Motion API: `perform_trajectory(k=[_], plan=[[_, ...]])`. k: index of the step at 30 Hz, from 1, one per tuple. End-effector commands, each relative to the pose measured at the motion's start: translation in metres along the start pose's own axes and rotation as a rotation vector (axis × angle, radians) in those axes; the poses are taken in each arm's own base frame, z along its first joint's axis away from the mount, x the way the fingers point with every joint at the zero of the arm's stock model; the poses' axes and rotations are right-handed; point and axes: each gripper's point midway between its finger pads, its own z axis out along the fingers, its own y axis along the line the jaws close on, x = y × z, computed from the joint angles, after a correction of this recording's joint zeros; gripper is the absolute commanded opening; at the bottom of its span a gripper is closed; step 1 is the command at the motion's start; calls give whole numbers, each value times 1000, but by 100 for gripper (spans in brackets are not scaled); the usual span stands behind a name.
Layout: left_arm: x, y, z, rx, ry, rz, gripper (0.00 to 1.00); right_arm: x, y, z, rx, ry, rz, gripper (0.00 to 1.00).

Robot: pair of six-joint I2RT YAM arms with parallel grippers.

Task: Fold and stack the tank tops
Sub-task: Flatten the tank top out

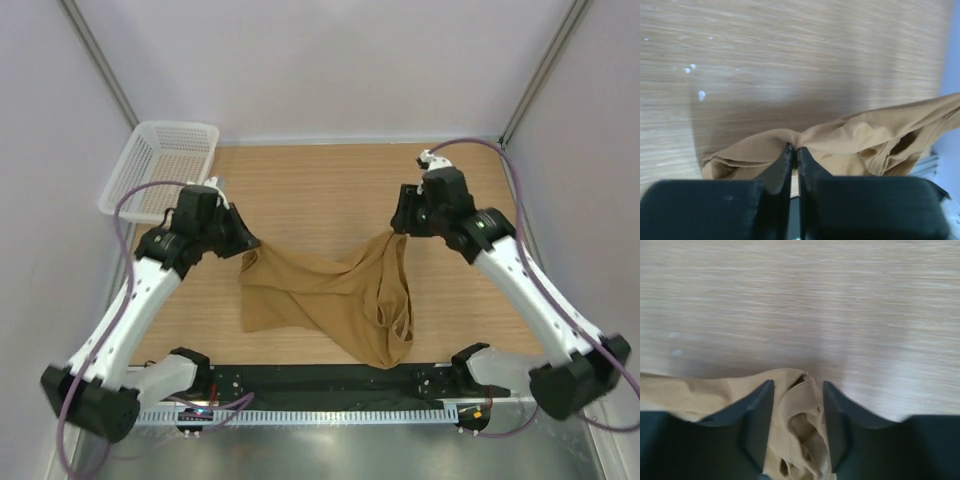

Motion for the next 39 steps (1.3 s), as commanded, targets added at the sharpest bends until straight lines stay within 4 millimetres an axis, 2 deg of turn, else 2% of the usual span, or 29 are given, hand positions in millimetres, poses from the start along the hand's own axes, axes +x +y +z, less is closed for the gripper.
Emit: perform_trajectory(k=[1, 2, 3, 5, 7, 8, 10, 11, 12, 13, 14, 15, 17, 20, 26, 28, 32, 39], plan=[[-19, 18, 63, -18, 31, -100, 21, -19, -29, 54, 176, -4, 41, 55], [-21, 21, 71, -18, 49, -124, 54, -24, -26, 61, 159, -1, 48, 55], [-22, 25, 78, -26, 60, -133, 59, -18, -21, 70, 130, 30, 49, 54], [-18, 29, 86, -30, 76, -133, 65, -5, -8, 75, 42, 42, 73, 52], [-15, 34, 85, -32, 47, -125, 65, 1, -5, 69, 8, 23, 92, 49], [-13, 36, 84, -36, 42, -117, 65, 19, -1, 72, -36, 70, 95, 47], [-6, 41, 82, -40, 43, -101, 65, 37, 7, 72, -105, 110, 93, 45], [-3, 44, 82, -44, 47, -97, 64, 63, 9, 75, -146, 183, 97, 43], [1, 45, 82, -41, 58, -94, 64, 73, 11, 76, -159, 205, 93, 43], [8, 49, 83, -46, 72, -96, 64, 81, 11, 77, -165, 219, 92, 42], [10, 49, 83, -41, 70, -95, 63, 100, 5, 79, -149, 254, 101, 42], [17, 53, 84, -44, 82, -96, 63, 107, 4, 80, -147, 262, 108, 42], [20, 56, 84, -42, 69, -101, 63, 126, -1, 83, -141, 281, 146, 40], [29, 67, 89, -66, 61, -121, 63, 145, 2, 88, -176, 315, 202, 34], [29, 74, 92, -81, 17, -158, 63, 169, 20, 100, -226, 358, 222, 34], [30, 75, 92, -80, 8, -161, 63, 173, 19, 104, -215, 362, 225, 34], [32, 78, 93, -93, 12, -159, 63, 180, 2, 113, -122, 359, 229, 33], [37, 83, 96, -104, 16, -164, 63, 185, -13, 125, -35, 348, 228, 43]])
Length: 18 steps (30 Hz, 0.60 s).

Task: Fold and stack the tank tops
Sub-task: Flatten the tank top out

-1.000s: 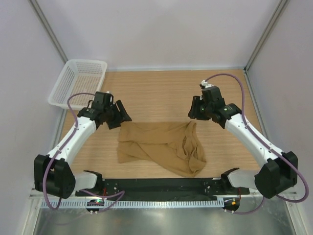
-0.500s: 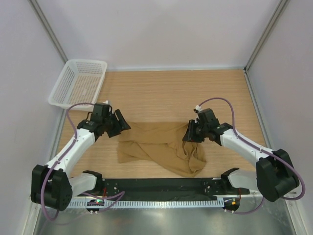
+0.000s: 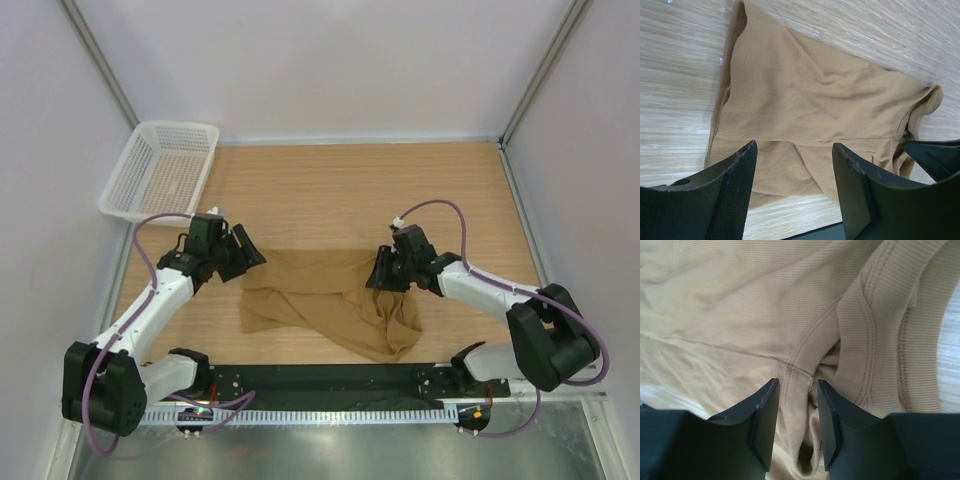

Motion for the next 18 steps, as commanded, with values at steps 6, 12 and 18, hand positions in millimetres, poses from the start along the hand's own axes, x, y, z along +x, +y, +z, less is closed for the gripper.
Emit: perform_trajectory(k=[6, 12, 18], plan=[[-10, -4, 0, 23, -53, 3, 63, -13, -3, 21, 24, -39, 24, 43], [-7, -1, 2, 12, -48, 6, 63, -7, 3, 32, -24, -9, 37, 31], [2, 9, 6, -10, -27, 10, 63, -21, 10, 16, -26, -57, 12, 7]])
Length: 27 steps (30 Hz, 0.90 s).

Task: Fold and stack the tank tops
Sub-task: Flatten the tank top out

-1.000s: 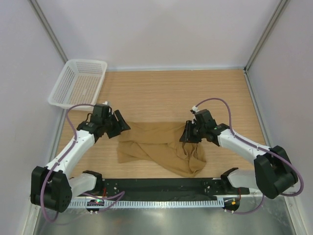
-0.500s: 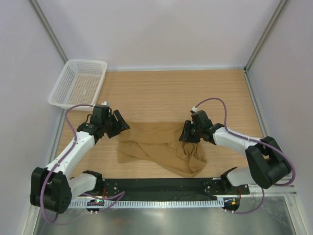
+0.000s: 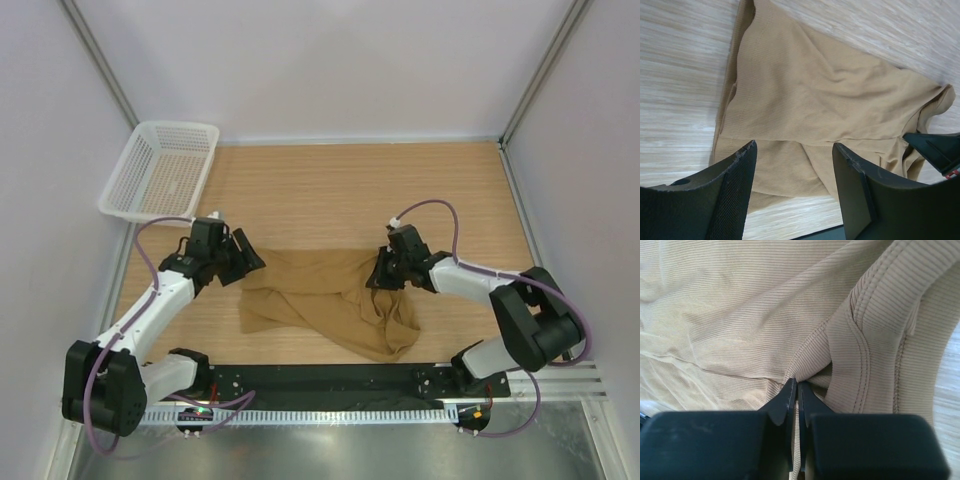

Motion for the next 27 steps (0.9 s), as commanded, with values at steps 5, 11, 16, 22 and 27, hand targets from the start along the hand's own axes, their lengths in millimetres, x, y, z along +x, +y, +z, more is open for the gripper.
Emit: perform_trajectory(k=[5, 11, 16, 22, 27], plan=[[1, 10, 1, -19, -27, 18, 63, -36, 14, -38, 21, -131, -58, 7], [5, 21, 7, -66, -14, 26, 63, -39, 14, -44, 33, -140, -69, 1], [8, 26, 17, -84, 0, 23, 61, -36, 15, -41, 19, -132, -67, 1], [9, 37, 33, -128, 14, 31, 53, -36, 18, -39, 7, -128, -68, 1], [15, 40, 44, -135, 46, 29, 52, -35, 17, -40, 10, -128, -71, 1]])
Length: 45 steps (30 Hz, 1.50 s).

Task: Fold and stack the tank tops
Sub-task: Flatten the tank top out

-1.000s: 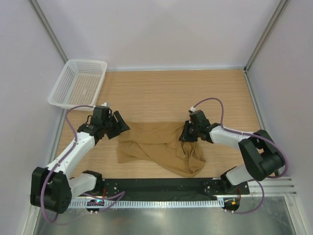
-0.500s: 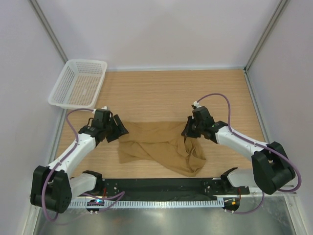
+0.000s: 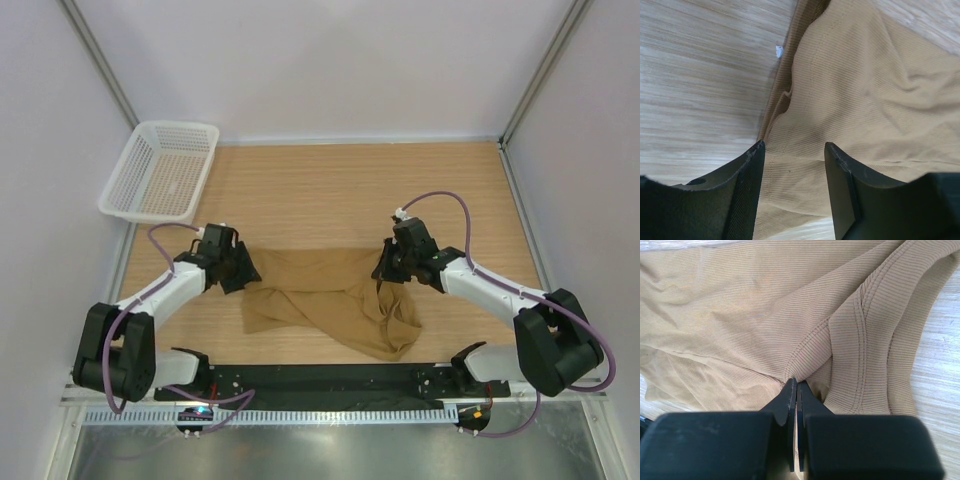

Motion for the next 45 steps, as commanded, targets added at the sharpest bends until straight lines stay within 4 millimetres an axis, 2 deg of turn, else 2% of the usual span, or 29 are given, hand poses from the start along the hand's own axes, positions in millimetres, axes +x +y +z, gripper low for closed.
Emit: perform_trajectory(k=[1, 7, 8, 9, 14, 20, 31, 39, 45], plan=[[-9, -4, 8, 17, -33, 17, 52, -13, 9, -3, -25, -40, -20, 1], [-8, -9, 9, 42, -25, 29, 14, -13, 9, -3, -25, -42, -20, 1], [-9, -10, 7, 47, -33, 32, 3, -14, 9, -4, -27, -43, -23, 1], [-12, -10, 6, 46, -43, 31, 0, -14, 10, -5, -29, -43, -22, 1], [-24, -15, -10, 55, -96, 29, 0, -18, 9, -10, -19, -61, -37, 1], [-39, -25, -42, 88, -180, 20, 0, -29, 13, -16, -10, -79, -59, 1], [-56, -48, -99, 188, -277, 28, 0, -53, 25, -47, -19, -156, -99, 1], [-61, -52, -117, 206, -308, 29, 0, -66, 31, -68, -25, -208, -128, 2], [-63, -54, -122, 210, -320, 32, 0, -74, 37, -73, -34, -225, -139, 2]])
